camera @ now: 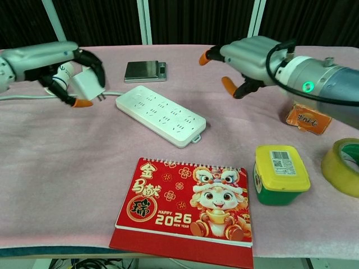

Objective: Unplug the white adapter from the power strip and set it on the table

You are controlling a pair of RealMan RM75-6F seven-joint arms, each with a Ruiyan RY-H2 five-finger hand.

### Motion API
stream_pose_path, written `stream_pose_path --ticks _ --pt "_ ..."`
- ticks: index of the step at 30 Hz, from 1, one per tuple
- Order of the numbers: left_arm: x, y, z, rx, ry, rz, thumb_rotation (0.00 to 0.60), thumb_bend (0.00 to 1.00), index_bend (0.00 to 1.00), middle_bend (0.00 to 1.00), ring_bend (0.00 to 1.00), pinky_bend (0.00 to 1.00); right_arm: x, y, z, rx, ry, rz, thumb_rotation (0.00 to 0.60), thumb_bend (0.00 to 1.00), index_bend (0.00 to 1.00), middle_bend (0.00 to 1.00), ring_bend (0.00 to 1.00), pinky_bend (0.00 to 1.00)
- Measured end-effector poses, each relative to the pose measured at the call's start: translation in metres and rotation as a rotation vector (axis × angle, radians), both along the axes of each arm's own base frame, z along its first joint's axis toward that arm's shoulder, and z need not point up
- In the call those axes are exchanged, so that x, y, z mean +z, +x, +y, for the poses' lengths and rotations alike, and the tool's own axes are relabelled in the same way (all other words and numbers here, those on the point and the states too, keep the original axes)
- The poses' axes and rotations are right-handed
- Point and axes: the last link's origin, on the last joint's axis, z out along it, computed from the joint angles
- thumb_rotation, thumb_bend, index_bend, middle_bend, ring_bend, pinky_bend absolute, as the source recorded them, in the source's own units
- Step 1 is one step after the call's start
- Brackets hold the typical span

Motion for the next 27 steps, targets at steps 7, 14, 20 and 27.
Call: stream_pose_path --ticks 7,14,20,27 --pt "0.000 -0.052 -0.037 0.099 -0.011 0.031 0.600 0.23 0.30 0.25 0.00 0.02 0.051 -0.050 0.004 -0.101 -0.075 0.030 0.600 0.57 0.17 0.10 0.10 0.04" --pt "-0.011 -0.078 -0.052 0.189 -0.058 0.005 0.600 0.06 0.13 0.09 0.00 0.00 0.088 -0.099 0.023 -0.201 -0.124 0.040 0.600 0.34 0.09 0.06 0.07 0.03" --pt "-0.004 -0.081 -0.054 0.238 -0.046 -0.050 0.600 0.03 0.13 0.07 0.00 0.00 0.121 -0.136 0.045 -0.255 -0.215 0.049 0.600 0.32 0.08 0.05 0.06 0.03" --pt "0.025 -0.072 -0.069 0.230 0.033 -0.114 0.600 0.03 0.15 0.09 0.00 0.00 0.150 -0.177 0.092 -0.339 -0.324 -0.004 0.600 0.32 0.07 0.05 0.06 0.03"
